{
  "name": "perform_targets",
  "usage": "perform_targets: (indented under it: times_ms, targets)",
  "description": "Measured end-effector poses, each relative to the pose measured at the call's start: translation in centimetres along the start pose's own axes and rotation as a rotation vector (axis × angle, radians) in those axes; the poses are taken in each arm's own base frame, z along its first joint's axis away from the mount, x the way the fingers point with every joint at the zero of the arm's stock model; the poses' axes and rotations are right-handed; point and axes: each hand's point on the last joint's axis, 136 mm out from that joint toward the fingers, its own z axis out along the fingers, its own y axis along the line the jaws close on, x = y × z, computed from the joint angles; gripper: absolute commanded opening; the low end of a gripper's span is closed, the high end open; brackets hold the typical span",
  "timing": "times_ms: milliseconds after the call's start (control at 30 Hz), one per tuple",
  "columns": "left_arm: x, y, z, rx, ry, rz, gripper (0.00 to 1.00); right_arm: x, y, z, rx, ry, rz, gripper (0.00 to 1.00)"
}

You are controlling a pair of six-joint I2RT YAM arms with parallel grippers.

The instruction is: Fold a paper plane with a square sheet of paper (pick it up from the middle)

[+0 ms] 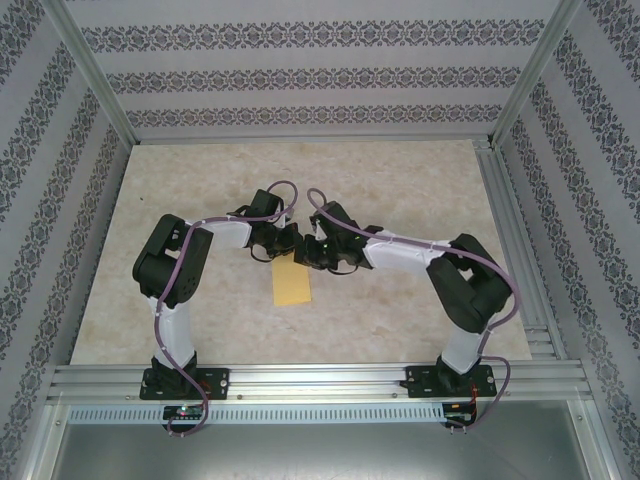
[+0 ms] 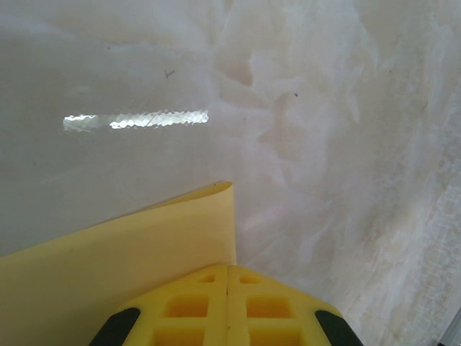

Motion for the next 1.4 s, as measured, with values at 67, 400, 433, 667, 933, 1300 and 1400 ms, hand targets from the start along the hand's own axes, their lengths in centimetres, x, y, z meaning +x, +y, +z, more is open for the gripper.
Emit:
perform_targets:
  times_ms: [67,400,433,667,933,1300,1400]
  targets:
    - [0.0,0.0,0.0,0.000,0.000,0.000,0.03,-0.1,-0.6,1.0,0.022,0.012,-0.002,0.15]
    - [0.0,0.0,0.0,0.000,-0.001,0.000,0.03,1.0,-4.2,3.4,0.116,0.075,0.026,0.15]
    - [0.0,0.0,0.0,0.000,-0.001,0.000,0.03,1.0,-4.2,3.5,0.116,0.076,0.026,0.15]
    - [-0.1,0.1,-0.1,-0.010,-0.008,0.000,0.03,2.0,-4.5,3.2,0.096,0.084,0.021,0.16]
    - [-0.1,0.1,-0.1,-0.013,-0.007,0.000,0.03,7.3,-4.8,1.5,0.088,0.160,-0.007,0.16]
    - [-0.3,-0.4,-0.6,-0.014,0.002,-0.003,0.08,8.7,-4.8,1.3,0.086,0.185,0.003,0.15]
    - [-0.3,-1.7,-1.1,0.025,0.006,0.013,0.10,8.7,-4.8,1.3,0.087,0.185,0.005,0.15]
